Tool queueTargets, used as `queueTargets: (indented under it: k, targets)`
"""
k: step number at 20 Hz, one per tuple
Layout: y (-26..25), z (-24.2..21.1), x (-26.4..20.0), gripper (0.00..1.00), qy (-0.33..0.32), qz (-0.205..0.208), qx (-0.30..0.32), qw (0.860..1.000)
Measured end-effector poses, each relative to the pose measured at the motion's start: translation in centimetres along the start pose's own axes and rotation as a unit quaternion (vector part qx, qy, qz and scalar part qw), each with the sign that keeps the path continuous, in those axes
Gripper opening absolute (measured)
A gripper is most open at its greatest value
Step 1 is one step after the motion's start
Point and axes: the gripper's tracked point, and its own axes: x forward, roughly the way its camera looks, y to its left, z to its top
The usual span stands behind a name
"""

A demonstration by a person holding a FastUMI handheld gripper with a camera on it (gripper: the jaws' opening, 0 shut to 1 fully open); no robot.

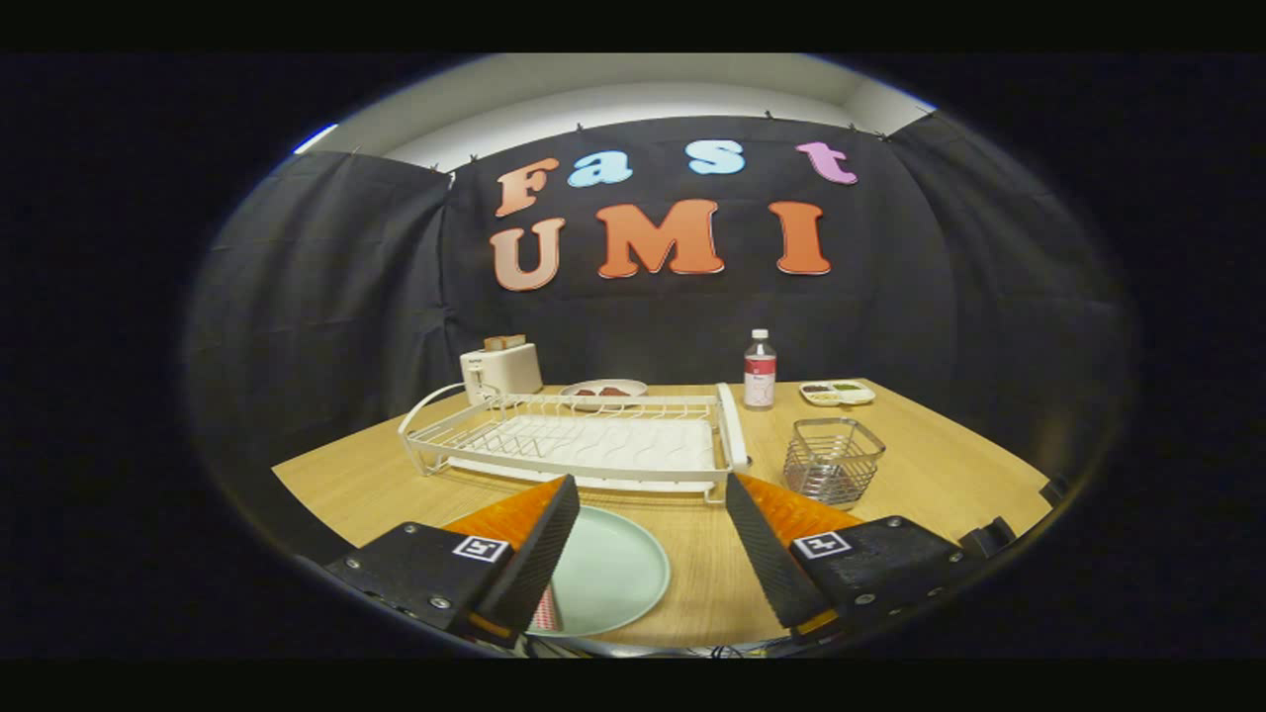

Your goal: Take the plate from the dish rack, then take the spoon from the basket and place it into the plate.

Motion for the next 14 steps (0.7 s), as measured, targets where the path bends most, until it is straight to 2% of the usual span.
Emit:
queueTargets:
  k: [1, 7, 14]
  targets:
    - [-1.1, 0.6, -0.1, 0.97, -0.004, -0.011, -0.003, 1.000]
    - [-7.2, 4.1, -1.1, 0.97, -0.031, -0.065, -0.011, 0.997]
    - [-12.2, 6.5, -3.4, 0.97, -0.057, -0.110, -0.002, 0.992]
